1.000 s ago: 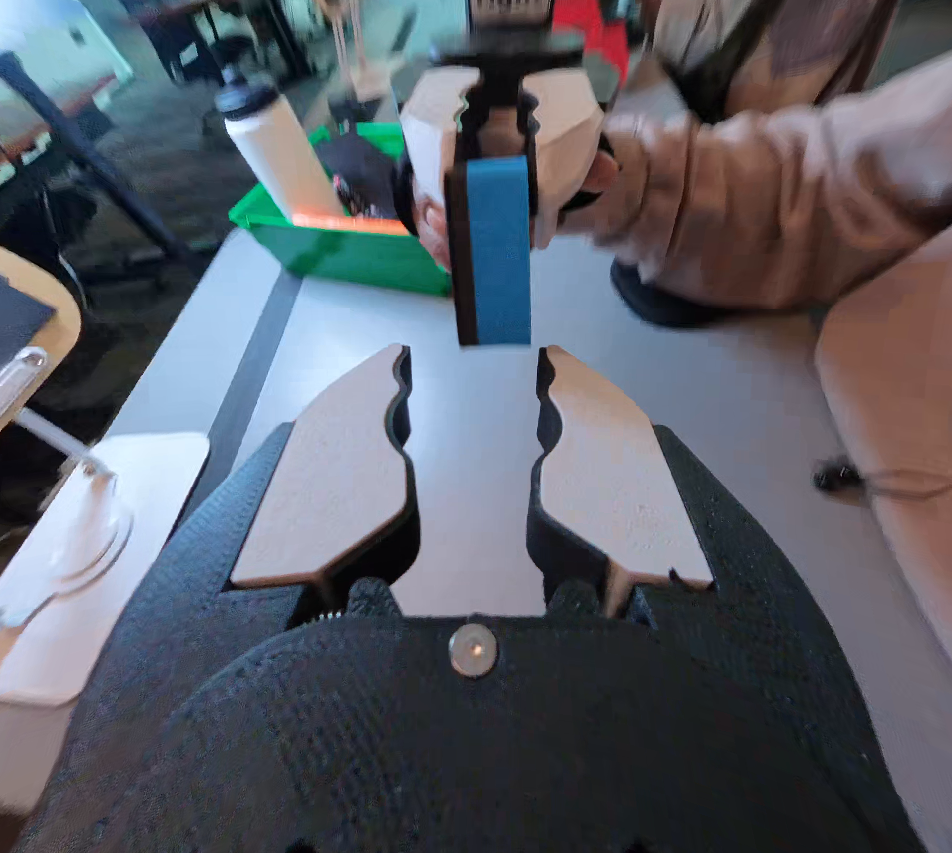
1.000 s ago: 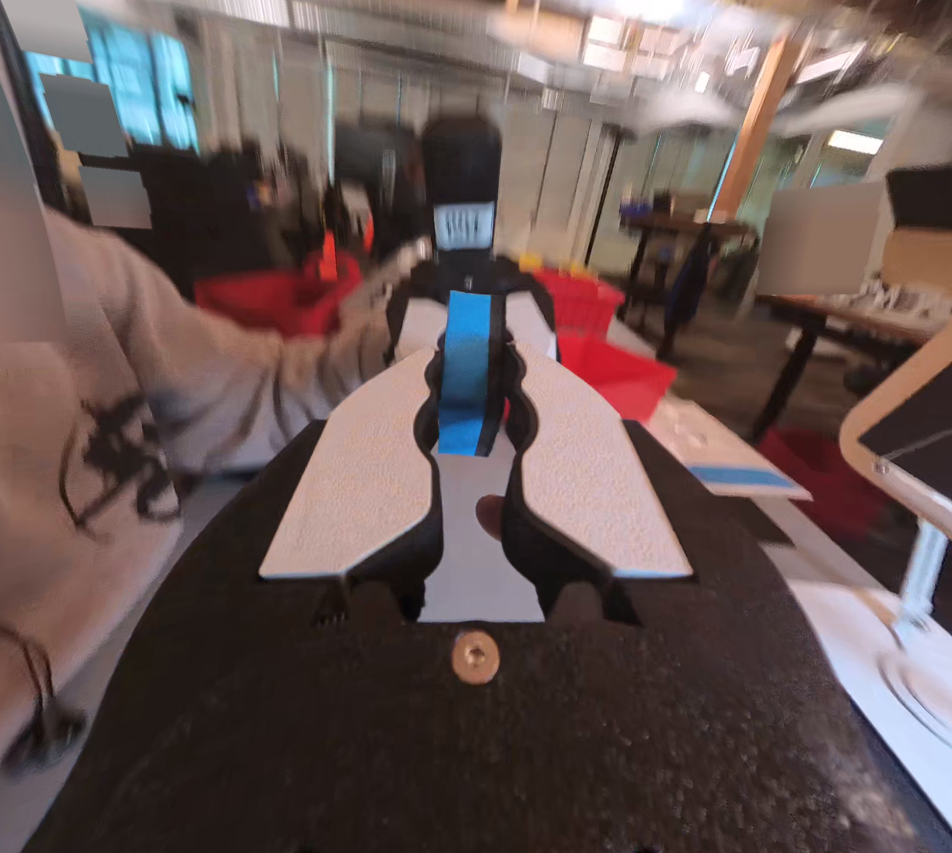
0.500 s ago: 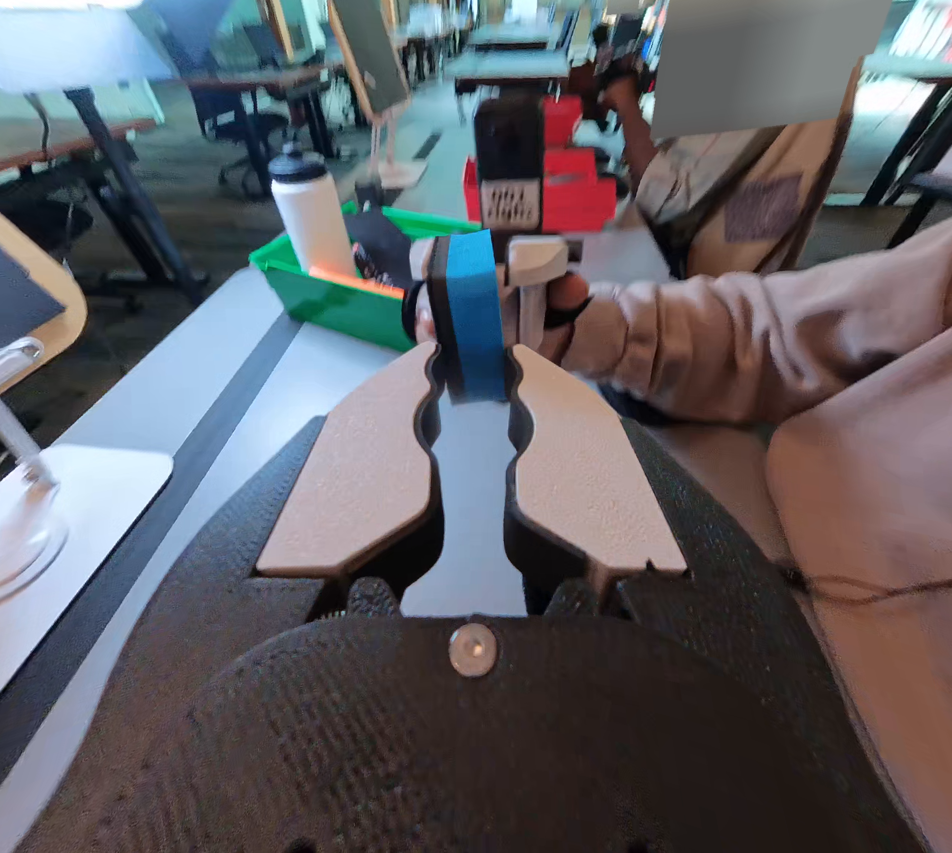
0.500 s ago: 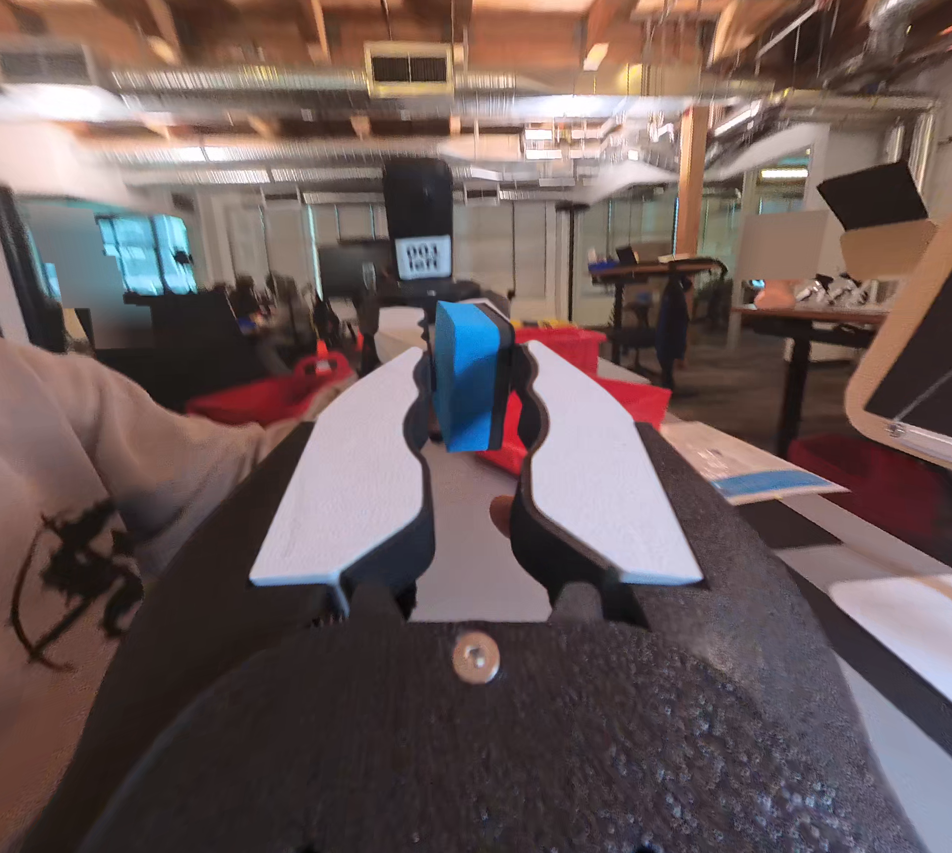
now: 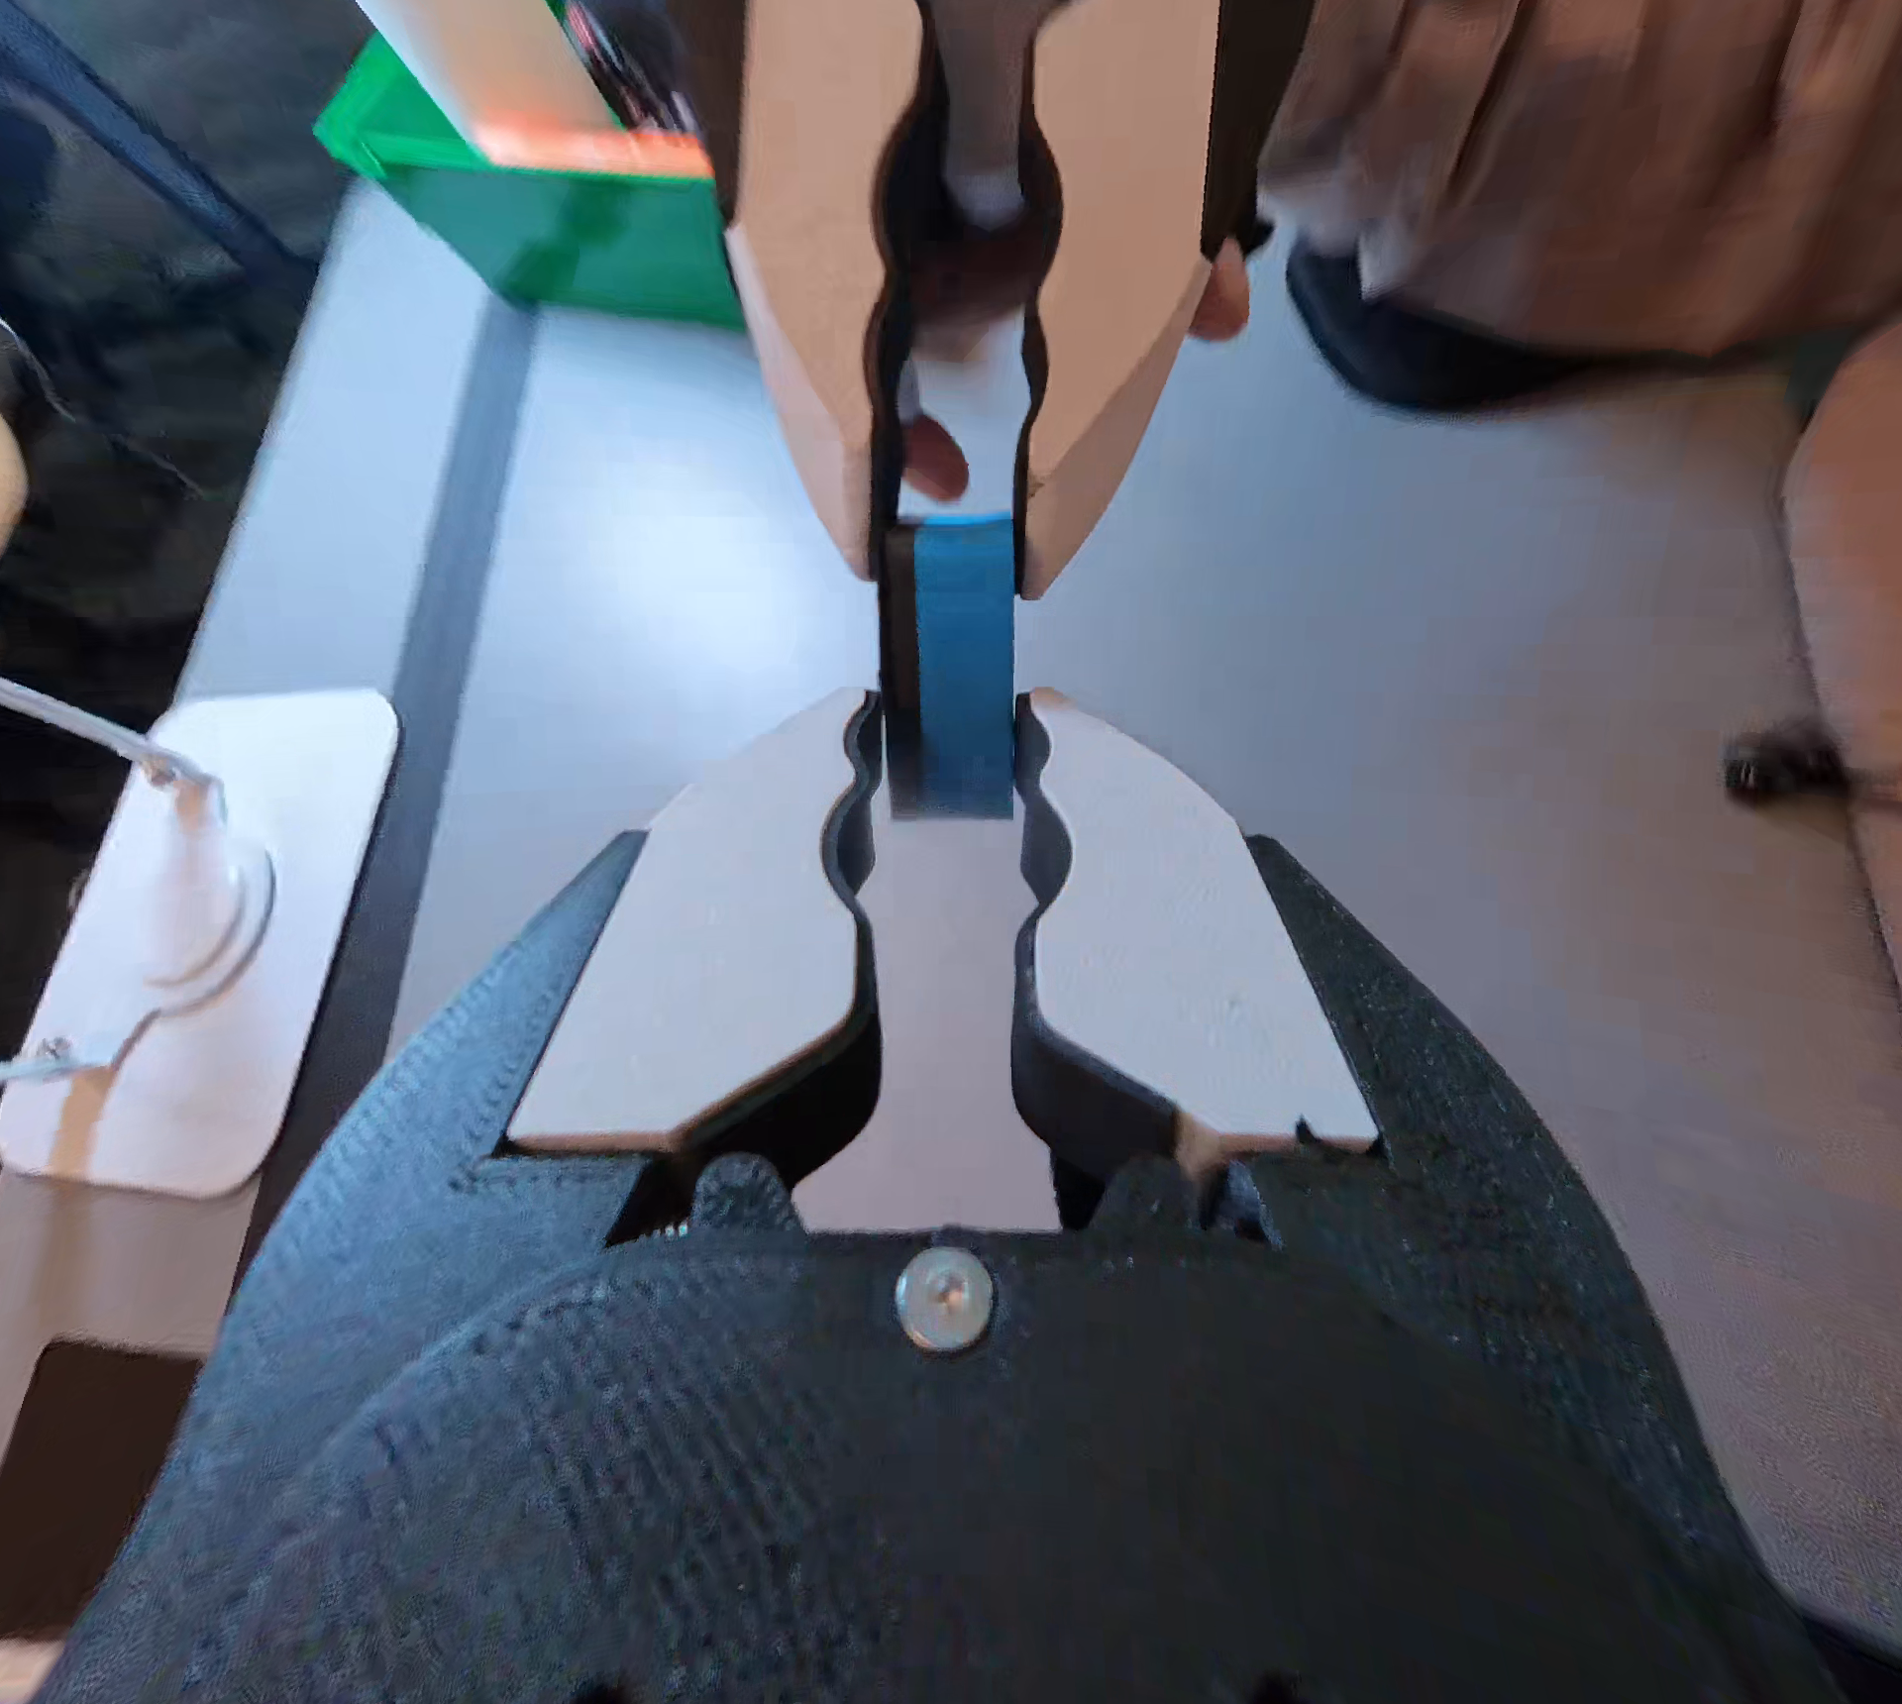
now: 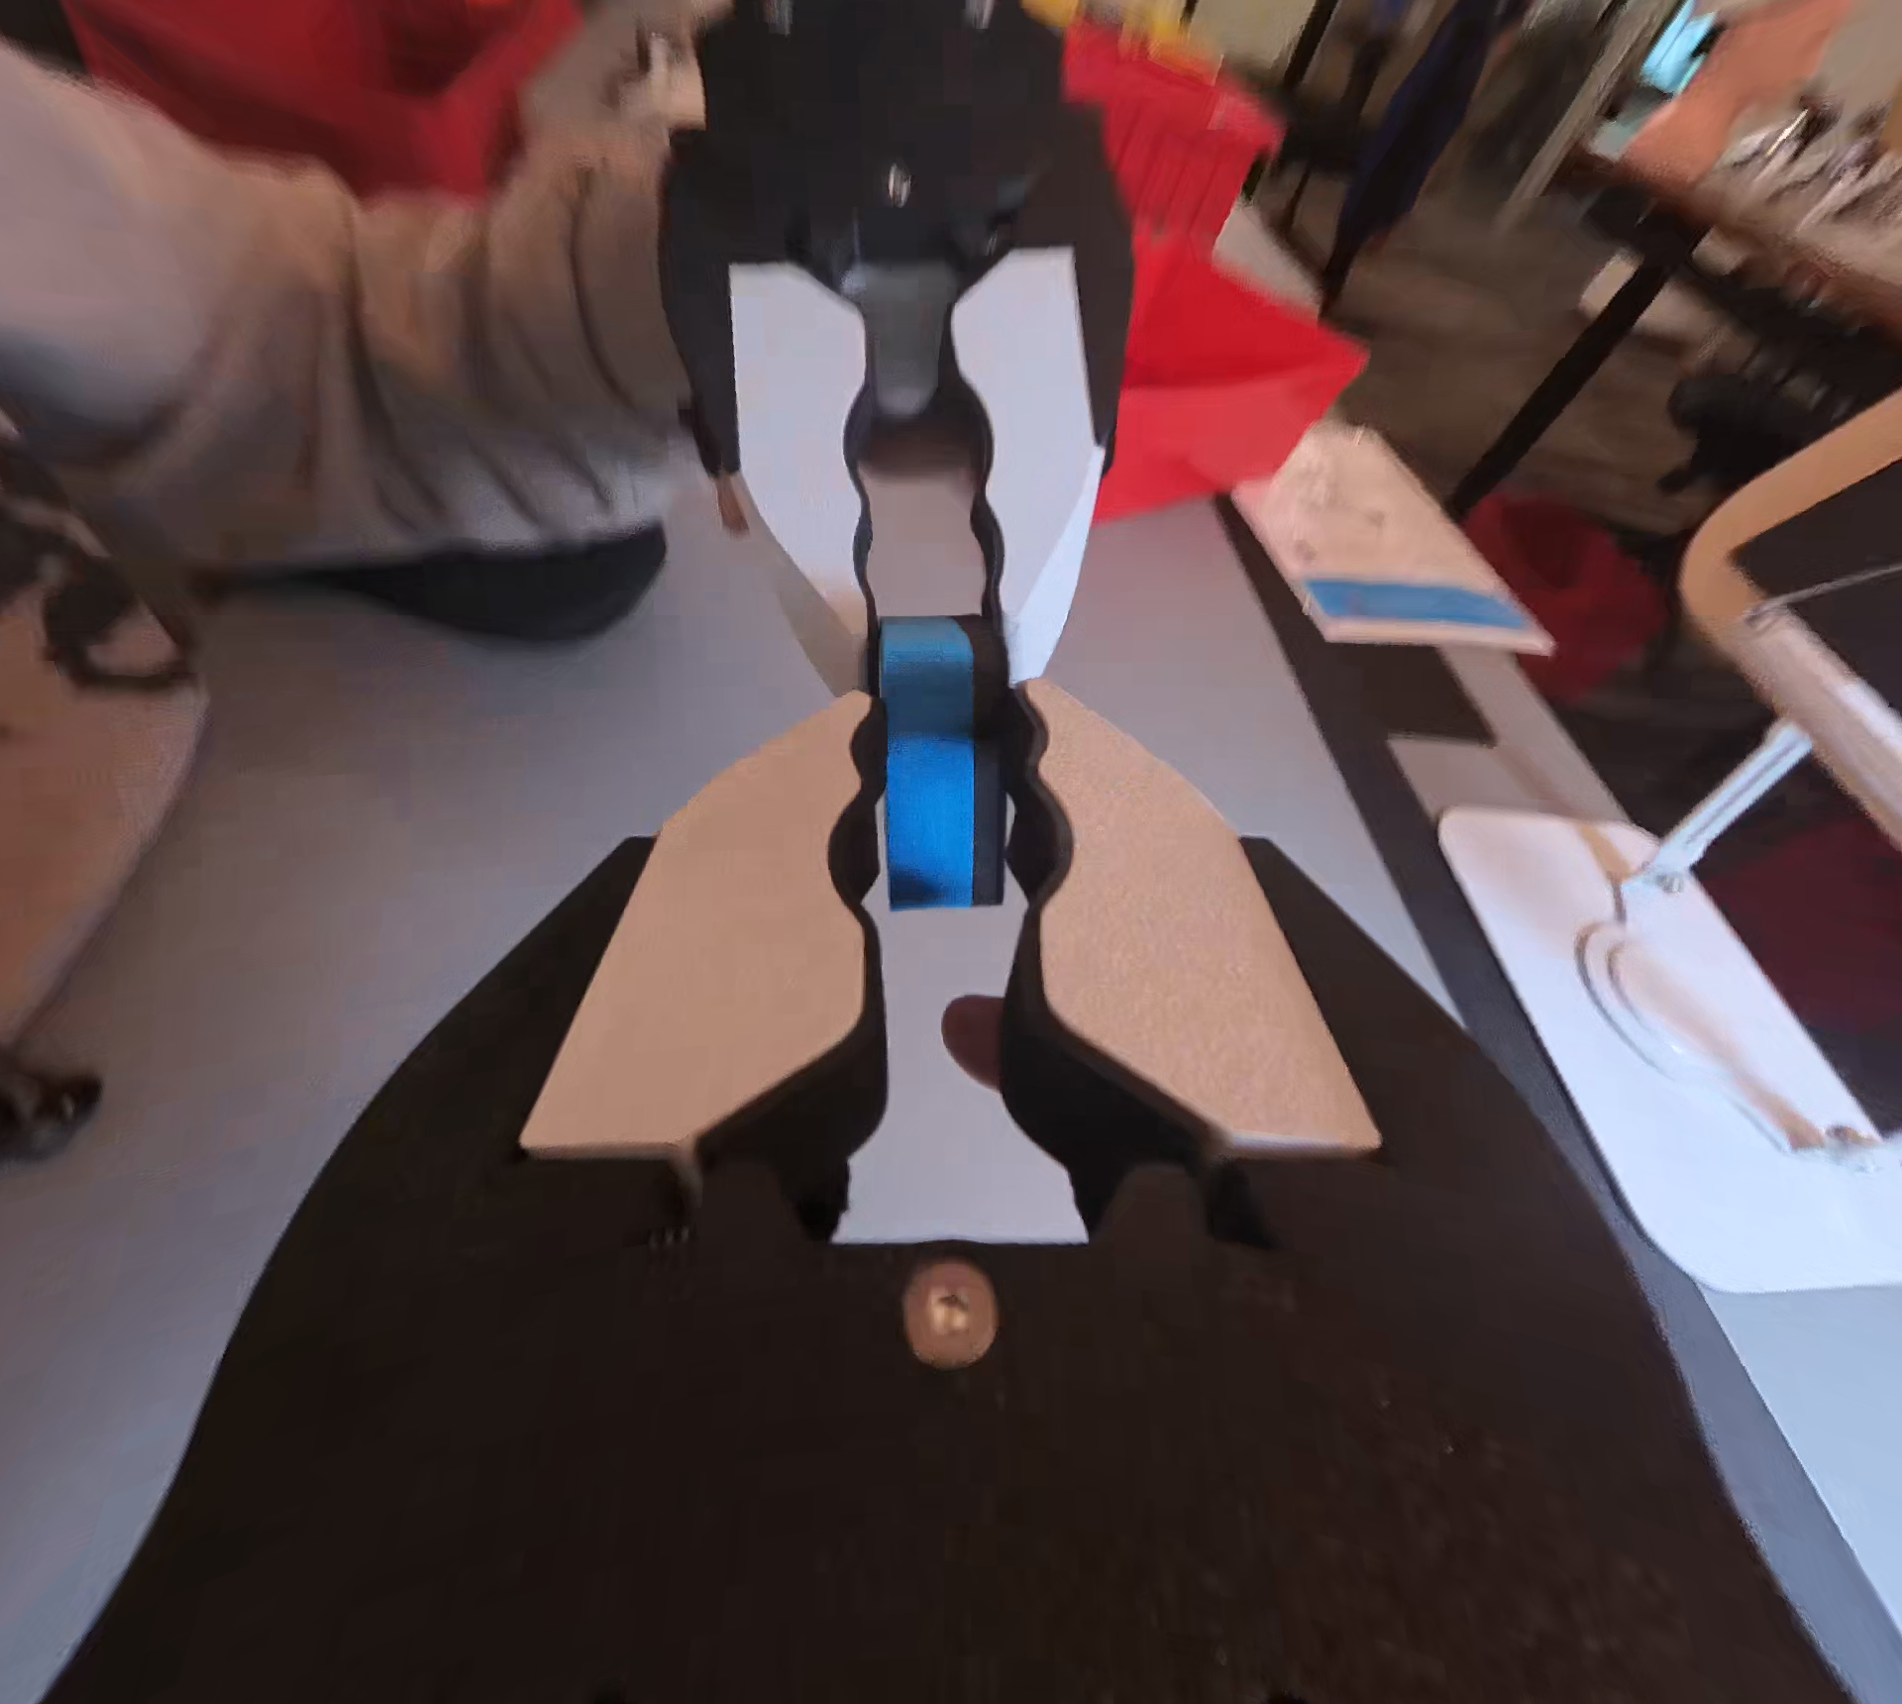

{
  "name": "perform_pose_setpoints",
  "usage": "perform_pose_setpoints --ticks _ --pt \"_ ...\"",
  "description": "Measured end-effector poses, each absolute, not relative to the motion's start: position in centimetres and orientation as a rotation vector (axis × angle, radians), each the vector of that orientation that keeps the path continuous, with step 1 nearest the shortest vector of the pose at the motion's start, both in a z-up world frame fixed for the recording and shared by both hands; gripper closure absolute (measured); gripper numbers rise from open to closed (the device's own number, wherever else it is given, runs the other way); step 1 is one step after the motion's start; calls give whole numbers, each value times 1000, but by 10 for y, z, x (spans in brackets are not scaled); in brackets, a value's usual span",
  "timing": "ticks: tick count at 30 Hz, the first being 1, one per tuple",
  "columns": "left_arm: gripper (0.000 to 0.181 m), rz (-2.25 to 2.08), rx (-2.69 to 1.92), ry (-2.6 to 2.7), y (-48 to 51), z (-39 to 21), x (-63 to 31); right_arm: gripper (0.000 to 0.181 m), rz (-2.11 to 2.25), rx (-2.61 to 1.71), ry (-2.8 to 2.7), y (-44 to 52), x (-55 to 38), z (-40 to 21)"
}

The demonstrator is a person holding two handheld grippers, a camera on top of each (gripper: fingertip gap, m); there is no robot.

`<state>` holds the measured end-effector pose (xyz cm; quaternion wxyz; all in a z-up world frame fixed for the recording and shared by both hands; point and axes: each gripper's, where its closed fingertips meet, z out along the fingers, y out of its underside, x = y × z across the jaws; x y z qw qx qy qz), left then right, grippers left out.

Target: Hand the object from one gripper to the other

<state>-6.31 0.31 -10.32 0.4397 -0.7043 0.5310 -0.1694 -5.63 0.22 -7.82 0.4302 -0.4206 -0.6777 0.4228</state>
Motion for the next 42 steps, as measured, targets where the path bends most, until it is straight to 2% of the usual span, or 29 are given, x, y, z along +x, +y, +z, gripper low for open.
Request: perform_pose_setpoints --ticks 3,6,11,14,19,22,28,33,35,39,40,41,42 --pt "145 -621 -1507 1089 9 -53 -62 160 1378 -863 -1335 7 -35 -12" --pt "144 -798 -1324 935 5 -22 -56 160 1653 -714 -1040 12 -11 29" --pt "140 -962 -1179 803 -3 -3 -41 160 1869 -655 -825 12 -17 32" --pt "158 -991 -1170 773 -6 0 -42 160 1913 -658 -756 7 -31 23" --pt "160 -890 -1328 850 -1 -5 -56 158 1737 -781 -945 11 -40 12" --pt "160 -793 -1467 942 -1 -16 -67 140 1487 -854 -1189 7 -42 1" --pt "160 -556 -1692 1154 -18 -42 -80 132 1110 -958 -1648 -16 -40 -39" --pt "160 -491 -1761 1302 -33 -63 -66 134 997 -1012 -1783 -26 -51 -66" --pt "160 -489 -1769 1349 -37 -70 -59 157 973 -989 -1831 -31 -55 -76" --pt "159 -540 -1631 1230 -29 -46 -55 158 1147 -929 -1677 -24 -51 -49" --pt "154 -555 -1570 1166 -24 -34 -55 158 1198 -893 -1611 -22 -49 -38" --pt "137 -553 -1524 1112 -20 -26 -57 158 1274 -838 -1504 -20 -45 -22" --pt "129 -575 -1483 1074 -17 -19 -57 158 1379 -779 -1392 -19 -39 -6"
